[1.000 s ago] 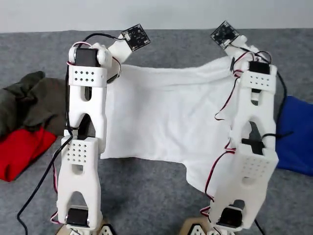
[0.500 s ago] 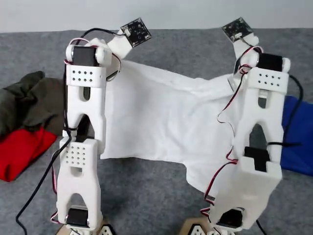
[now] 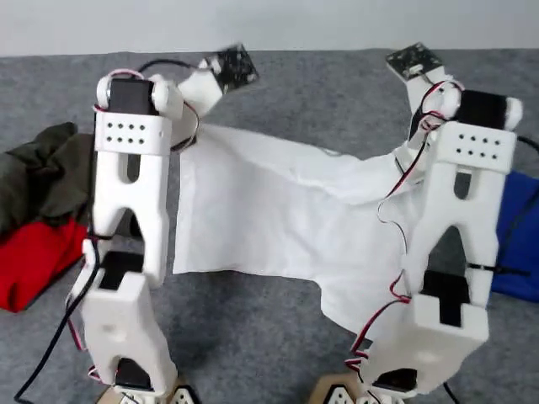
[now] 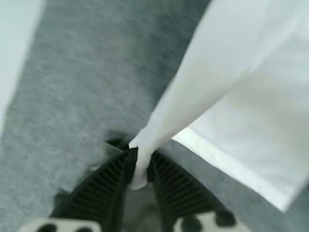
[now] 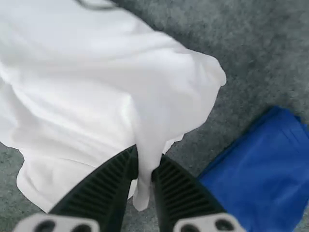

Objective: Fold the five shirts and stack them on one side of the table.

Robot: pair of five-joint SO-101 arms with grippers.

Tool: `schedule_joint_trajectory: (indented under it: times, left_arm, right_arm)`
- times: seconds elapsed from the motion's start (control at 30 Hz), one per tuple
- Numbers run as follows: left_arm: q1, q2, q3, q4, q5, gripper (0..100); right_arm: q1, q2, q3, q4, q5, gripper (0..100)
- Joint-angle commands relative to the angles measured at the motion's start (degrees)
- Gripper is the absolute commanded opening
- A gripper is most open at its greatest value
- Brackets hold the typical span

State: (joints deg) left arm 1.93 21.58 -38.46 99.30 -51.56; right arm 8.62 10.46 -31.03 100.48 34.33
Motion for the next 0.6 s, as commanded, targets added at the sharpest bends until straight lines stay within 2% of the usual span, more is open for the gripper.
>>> schedule_joint_trajectory:
  times: [0.0, 0.23, 0.57]
  left_arm:
    - [0.3, -9.9, 13.9, 1.3, -3.7, 0]
    - [-0.2, -17.6, 31.0, 1.1, -5.6, 0]
    - [-4.7, -13.3, 37.9, -3.2, -5.8, 0]
  right_arm:
    - [1.0, -6.5, 3.4, 2.5, -0.5, 1.1]
    - [1.3, -18.8, 23.1, 2.4, -0.6, 1.1]
    - [1.5, -37.4, 50.8, 0.5, -0.7, 1.0]
